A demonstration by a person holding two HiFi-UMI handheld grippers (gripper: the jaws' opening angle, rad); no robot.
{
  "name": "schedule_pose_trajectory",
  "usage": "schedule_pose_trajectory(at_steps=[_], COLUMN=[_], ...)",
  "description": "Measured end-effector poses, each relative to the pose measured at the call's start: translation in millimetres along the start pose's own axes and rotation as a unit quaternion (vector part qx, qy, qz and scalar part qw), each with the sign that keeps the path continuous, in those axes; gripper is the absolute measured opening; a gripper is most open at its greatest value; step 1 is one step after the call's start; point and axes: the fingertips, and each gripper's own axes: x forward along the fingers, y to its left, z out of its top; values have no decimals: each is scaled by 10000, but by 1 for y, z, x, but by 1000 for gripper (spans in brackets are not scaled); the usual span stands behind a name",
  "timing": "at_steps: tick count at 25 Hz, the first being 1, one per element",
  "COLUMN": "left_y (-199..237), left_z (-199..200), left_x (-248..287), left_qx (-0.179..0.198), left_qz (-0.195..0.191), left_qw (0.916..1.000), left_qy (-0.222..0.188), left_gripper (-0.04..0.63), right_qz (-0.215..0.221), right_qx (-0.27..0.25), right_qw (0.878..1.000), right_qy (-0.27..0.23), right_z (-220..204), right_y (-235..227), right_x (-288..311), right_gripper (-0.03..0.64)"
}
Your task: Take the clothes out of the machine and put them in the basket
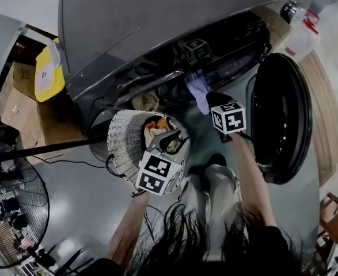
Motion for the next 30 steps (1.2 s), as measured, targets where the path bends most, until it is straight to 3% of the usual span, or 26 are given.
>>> schedule_pose_trajectory(at_steps=[5, 15, 19, 25, 30], left_y=[-7, -11, -27, -47, -48], left_z=[12, 25, 42, 80, 102], left_x=[-17, 0, 12, -1, -24], left_qx=[165, 994, 1275, 1167, 1237], left_qz=[-32, 35, -193, -186, 12], left_qw=[9997, 9935, 9903, 9928, 9923], left_qy=[158, 550, 516, 217, 27], left_gripper=[130, 336, 399, 395, 237], right_qz=[424, 1071, 1408, 1825, 1941], right_qx=[618, 1038, 1252, 1644, 1727], right_qw=[9971, 9878, 9801, 9656, 9600], right_qy=[-155, -439, -618, -858, -1041], right_z=[16, 63, 78, 90, 107], right_y=[42, 101, 125, 155, 170], right_x=[-55, -154, -185, -230, -258], right_gripper=[26, 26, 25, 25, 25])
